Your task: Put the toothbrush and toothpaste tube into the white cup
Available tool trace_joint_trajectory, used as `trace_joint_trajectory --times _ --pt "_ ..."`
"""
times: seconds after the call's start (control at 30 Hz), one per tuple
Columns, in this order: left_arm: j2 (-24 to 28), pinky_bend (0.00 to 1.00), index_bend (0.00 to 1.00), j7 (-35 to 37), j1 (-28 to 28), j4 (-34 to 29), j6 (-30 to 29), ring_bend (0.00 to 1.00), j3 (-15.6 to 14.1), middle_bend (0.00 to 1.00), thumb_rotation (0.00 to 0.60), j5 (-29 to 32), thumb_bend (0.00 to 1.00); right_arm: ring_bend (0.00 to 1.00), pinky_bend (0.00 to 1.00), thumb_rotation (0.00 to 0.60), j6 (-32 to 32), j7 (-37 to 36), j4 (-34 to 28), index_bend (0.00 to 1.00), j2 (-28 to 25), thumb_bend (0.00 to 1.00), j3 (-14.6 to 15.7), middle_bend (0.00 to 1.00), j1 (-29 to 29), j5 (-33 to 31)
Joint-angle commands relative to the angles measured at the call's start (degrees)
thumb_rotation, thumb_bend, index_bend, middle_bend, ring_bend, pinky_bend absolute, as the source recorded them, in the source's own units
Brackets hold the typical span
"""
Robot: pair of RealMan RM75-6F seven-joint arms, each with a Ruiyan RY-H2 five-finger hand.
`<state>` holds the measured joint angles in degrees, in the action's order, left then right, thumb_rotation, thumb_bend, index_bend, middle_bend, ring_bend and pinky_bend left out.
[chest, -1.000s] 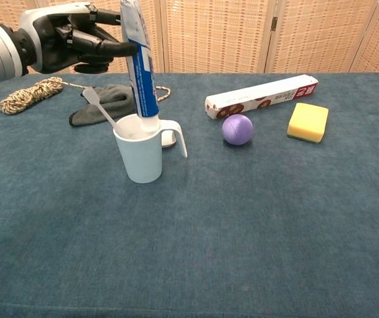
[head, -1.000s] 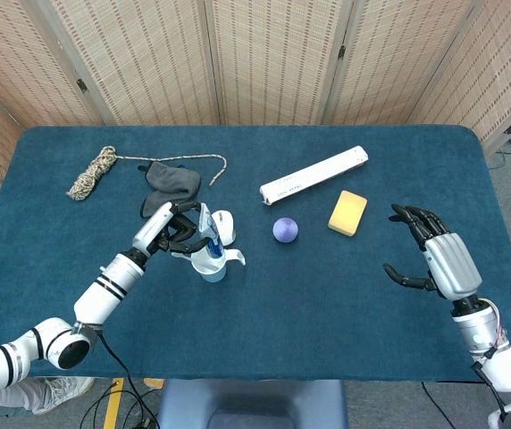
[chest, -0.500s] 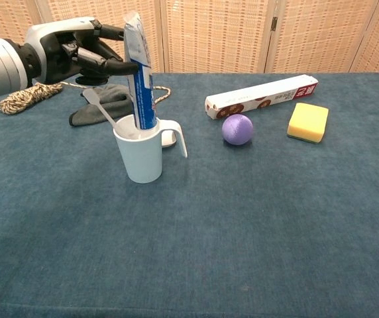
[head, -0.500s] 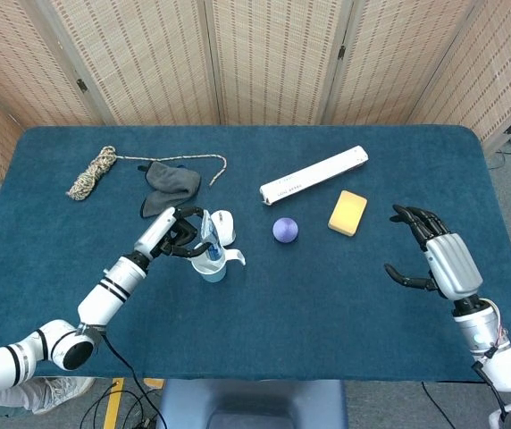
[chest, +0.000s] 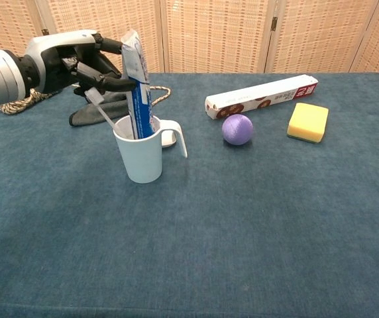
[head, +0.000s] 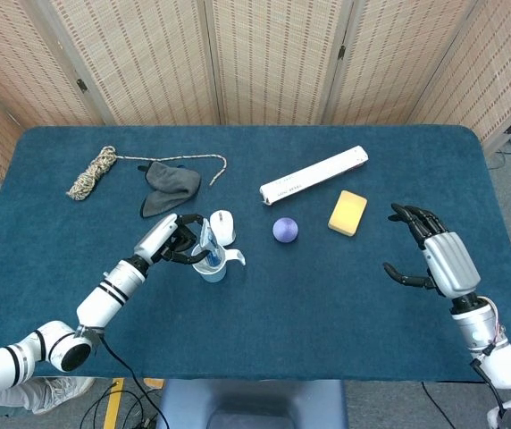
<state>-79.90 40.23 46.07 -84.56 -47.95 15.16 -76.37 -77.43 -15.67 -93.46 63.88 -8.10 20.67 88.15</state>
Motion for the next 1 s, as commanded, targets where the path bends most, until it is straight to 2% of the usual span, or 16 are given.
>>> trace_joint_trajectory --times 0.03,0.23,0.37,0.5,0.73,0.9,1.0 --pt "0.13 0.97 0.41 -0.37 0.14 -0.02 0.12 0.96 -0.32 1.00 0.600 -0.45 0.44 0.13 0.16 0.600 -0.08 0.00 0.02 0.00 0.00 0.21 0.00 0.25 -0.04 0.05" --pt "0.37 0.96 0.25 -0.47 0.21 -0.36 -0.03 0.95 -0.50 1.00 0.600 -0.67 0.43 0.13 0.16 0.600 -0.23 -0.01 -0.04 0.00 -0.05 0.21 0.03 0.25 -0.11 0.13" --pt "0.82 0.96 0.22 0.22 -0.35 -1.06 -1.47 0.95 0.36 1.00 0.600 0.00 0.43 0.13 0.16 0.600 -0.31 0.04 -0.13 0.00 -0.19 0.21 -0.03 0.25 -0.14 0.14" --pt "2.17 0.95 0.23 0.36 -1.57 -2.25 -3.69 0.93 1.79 0.99 0.600 1.58 0.43 0.13 0.16 0.600 -0.59 0.24 -0.49 0.00 -0.60 0.21 -0.14 0.25 -0.22 0.25" --pt "6.30 0.95 0.27 0.35 -5.48 -4.30 -7.47 0.85 3.67 0.91 0.600 5.79 0.43 0.13 0.16 0.600 -1.31 0.74 -1.38 0.00 -1.84 0.21 -0.39 0.25 -0.74 0.03" --pt "8.95 0.93 0.32 -4.17 -9.46 -4.63 -10.85 0.77 2.91 0.84 0.600 9.05 0.43 0.13 0.16 0.600 -0.21 2.12 -1.48 0.00 -2.86 0.22 0.49 0.25 -1.10 -0.26" --pt "10.17 0.86 0.37 -9.95 -11.71 -4.32 -12.82 0.70 1.32 0.78 0.600 10.74 0.43 0.13 0.16 0.600 0.27 3.19 -1.70 0.00 -3.80 0.22 0.91 0.25 -1.53 -0.79"
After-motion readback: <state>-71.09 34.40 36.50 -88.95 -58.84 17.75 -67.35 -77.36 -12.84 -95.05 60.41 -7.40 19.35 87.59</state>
